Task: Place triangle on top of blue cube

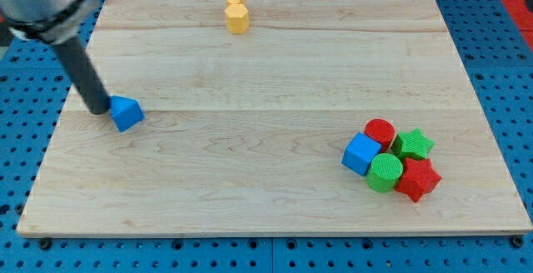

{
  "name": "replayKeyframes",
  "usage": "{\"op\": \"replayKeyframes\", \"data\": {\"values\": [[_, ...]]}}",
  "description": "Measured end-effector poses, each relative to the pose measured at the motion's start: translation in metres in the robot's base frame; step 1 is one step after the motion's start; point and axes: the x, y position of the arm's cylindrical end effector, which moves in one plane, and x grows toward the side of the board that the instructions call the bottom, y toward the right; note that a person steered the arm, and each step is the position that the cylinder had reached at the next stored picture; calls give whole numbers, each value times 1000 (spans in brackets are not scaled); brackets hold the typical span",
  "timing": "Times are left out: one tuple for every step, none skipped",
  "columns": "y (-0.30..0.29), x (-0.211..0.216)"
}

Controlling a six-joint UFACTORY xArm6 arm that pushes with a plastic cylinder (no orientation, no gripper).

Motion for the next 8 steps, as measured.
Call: {"op": "replayKeyframes", "data": {"values": [[53,1],[86,8],[102,44],[114,66],[154,66],[124,61],[137,58],[168,21]]}}
